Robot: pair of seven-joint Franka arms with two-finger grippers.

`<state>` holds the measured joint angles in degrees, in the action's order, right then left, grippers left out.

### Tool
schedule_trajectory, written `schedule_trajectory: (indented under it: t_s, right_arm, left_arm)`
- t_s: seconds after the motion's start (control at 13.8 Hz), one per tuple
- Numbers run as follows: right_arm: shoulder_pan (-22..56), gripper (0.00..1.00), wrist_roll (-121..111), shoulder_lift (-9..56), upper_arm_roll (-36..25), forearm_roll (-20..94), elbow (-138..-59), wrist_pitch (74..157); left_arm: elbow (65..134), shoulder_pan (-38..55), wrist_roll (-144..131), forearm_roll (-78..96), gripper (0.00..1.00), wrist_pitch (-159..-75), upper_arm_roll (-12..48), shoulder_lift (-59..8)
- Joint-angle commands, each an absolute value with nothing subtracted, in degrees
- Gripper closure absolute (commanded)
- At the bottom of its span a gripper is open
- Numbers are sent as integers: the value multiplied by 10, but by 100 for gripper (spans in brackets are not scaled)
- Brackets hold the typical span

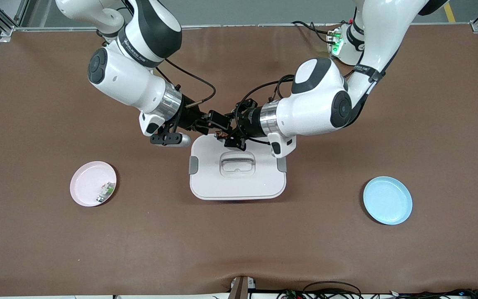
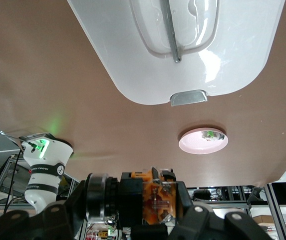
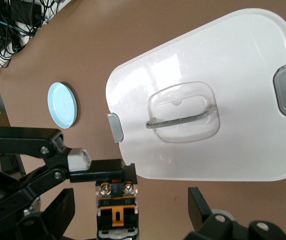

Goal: Transfer orange switch to right arm and place
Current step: 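Close the right gripper on the switch and open the left gripper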

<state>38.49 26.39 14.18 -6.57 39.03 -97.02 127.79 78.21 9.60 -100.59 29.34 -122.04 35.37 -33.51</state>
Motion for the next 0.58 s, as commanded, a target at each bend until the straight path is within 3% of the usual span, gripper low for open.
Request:
schedule_trajectory:
  t_s: [0.0, 0.36, 0.43, 0.51]
  right_arm:
    - [388, 0, 269, 142, -65, 397, -968, 1284]
    - [390, 0, 268, 146, -64, 398, -966, 1287]
    - [393, 8, 268, 149, -64, 398, -965, 1291]
    - [394, 26, 268, 152, -64, 398, -964, 1295]
  left_arm:
    - [769, 104, -1013, 301, 100, -1224, 351, -341]
    - [769, 104, -1012, 301, 100, -1224, 351, -341]
    - [769, 104, -1012, 301, 100, -1224, 351, -341]
    - [769, 104, -1012, 301, 100, -1224, 351, -341]
